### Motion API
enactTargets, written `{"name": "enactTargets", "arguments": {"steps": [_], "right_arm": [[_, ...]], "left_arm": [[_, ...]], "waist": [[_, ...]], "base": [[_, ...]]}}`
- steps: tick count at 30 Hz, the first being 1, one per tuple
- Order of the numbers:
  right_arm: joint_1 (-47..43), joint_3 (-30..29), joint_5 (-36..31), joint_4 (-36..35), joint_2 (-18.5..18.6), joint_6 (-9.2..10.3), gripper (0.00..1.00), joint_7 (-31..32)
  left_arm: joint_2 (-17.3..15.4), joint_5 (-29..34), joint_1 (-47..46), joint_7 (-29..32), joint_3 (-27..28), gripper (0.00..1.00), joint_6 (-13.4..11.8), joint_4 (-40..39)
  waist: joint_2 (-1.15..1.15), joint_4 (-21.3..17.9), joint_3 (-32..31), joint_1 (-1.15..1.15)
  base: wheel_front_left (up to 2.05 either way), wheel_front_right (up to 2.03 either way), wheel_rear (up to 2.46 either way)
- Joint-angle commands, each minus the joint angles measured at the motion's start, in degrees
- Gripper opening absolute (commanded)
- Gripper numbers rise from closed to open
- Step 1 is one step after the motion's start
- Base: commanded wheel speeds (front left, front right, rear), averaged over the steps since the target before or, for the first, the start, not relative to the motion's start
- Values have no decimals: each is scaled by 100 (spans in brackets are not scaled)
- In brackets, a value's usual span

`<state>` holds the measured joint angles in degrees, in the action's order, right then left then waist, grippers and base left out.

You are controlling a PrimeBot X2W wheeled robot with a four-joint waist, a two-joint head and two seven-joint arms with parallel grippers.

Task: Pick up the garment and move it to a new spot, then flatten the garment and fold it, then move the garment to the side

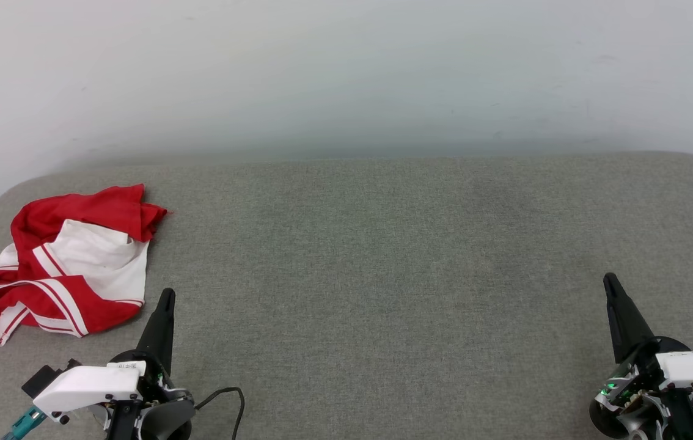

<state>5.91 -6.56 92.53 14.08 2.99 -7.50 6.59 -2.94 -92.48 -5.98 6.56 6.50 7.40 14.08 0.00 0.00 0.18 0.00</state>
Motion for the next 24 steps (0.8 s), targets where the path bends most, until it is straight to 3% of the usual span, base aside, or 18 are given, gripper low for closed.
{"name": "enactTargets", "arguments": {"steps": [1,24], "right_arm": [[67,2,-28,8,-23,2,0,3],[66,3,-27,8,-23,1,0,2]], "left_arm": [[7,24,-54,17,20,0,17,6],[7,21,-54,14,17,0,17,6]], "waist": [[0,0,0,0],[0,0,0,0]], "base": [[0,0,0],[0,0,0]]}}
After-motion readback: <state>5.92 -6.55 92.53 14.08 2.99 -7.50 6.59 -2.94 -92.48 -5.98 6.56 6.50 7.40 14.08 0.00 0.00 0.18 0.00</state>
